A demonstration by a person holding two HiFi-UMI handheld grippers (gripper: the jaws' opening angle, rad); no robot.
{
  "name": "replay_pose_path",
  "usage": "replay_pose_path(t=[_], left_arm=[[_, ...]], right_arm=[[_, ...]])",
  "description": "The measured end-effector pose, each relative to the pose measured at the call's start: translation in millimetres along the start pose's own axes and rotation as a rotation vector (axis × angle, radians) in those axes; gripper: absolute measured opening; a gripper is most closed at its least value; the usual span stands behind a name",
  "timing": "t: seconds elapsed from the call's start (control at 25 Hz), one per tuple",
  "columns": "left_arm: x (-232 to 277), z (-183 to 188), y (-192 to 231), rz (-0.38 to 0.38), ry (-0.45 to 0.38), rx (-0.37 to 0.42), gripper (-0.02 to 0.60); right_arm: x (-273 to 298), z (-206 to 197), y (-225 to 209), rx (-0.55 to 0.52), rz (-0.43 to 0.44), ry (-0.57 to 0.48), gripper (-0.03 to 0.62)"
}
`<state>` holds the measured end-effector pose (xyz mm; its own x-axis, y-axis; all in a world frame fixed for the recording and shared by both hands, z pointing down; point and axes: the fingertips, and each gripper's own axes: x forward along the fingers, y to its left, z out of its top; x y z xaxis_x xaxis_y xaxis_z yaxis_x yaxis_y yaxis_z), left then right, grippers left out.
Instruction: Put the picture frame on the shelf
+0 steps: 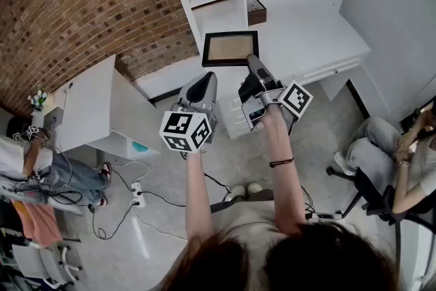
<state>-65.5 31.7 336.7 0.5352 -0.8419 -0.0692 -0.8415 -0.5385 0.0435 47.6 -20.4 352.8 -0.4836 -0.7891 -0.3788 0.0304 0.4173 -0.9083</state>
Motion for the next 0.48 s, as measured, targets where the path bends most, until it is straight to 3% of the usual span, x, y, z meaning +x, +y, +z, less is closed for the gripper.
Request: replay_pose_path(t=[0.48], left_arm=[[13.7, -6.9, -17.5, 0.001, 0.003, -0.021, 0.011]], right_arm=[[-10.7, 13.4, -5.9, 0.023, -0.018, 0.01, 0.074]])
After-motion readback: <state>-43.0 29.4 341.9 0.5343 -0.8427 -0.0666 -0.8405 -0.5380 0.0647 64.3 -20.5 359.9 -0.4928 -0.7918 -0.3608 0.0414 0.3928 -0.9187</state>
